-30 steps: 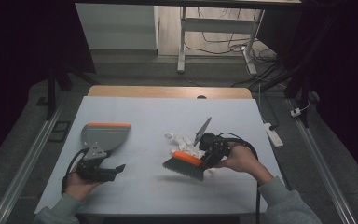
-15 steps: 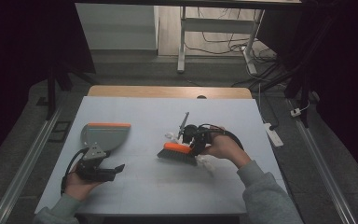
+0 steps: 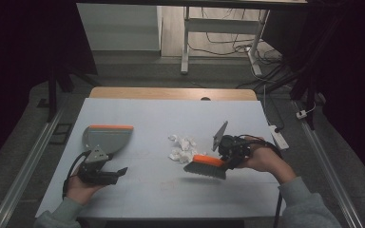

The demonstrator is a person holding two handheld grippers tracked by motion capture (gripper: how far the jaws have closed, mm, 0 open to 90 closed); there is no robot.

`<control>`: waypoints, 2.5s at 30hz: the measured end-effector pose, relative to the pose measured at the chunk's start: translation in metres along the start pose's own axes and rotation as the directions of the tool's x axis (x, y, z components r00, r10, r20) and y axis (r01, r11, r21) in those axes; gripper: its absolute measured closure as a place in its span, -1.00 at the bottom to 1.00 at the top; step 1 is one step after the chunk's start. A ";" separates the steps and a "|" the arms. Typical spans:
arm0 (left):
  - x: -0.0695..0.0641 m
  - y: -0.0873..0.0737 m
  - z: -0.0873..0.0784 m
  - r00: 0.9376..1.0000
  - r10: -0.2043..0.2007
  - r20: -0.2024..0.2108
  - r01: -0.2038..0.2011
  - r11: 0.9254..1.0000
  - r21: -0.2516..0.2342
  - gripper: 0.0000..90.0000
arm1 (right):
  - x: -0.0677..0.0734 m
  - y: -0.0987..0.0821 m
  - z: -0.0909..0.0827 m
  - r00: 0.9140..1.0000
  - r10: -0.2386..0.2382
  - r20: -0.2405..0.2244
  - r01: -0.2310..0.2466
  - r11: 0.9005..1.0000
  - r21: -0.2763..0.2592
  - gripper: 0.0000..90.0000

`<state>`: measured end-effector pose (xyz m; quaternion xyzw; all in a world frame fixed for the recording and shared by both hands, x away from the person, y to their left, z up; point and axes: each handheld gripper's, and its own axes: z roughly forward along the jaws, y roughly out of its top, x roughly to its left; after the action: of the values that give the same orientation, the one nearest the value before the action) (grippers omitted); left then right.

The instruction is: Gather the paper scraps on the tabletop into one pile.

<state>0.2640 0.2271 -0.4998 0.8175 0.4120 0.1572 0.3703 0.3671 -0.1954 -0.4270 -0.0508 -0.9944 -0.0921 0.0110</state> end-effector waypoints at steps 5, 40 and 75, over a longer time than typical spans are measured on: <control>-0.001 0.000 0.002 1.000 0.001 -0.002 -0.001 1.000 0.006 -0.47 | -0.006 -0.003 0.017 1.000 -0.007 0.003 0.007 1.000 0.022 0.55; -0.001 -0.001 -0.001 1.000 -0.003 0.000 0.003 1.000 -0.008 -0.47 | -0.025 0.003 -0.025 0.965 0.214 0.152 -0.156 0.934 -0.322 0.55; -0.001 -0.002 -0.009 1.000 -0.008 -0.001 0.008 0.999 -0.049 -0.45 | 0.009 -0.096 -0.002 0.767 0.616 0.180 -0.435 0.706 -0.560 0.55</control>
<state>0.2572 0.2312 -0.4955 0.8065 0.4116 0.1664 0.3905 0.3481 -0.2887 -0.4424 -0.3536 -0.8648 -0.3210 -0.1551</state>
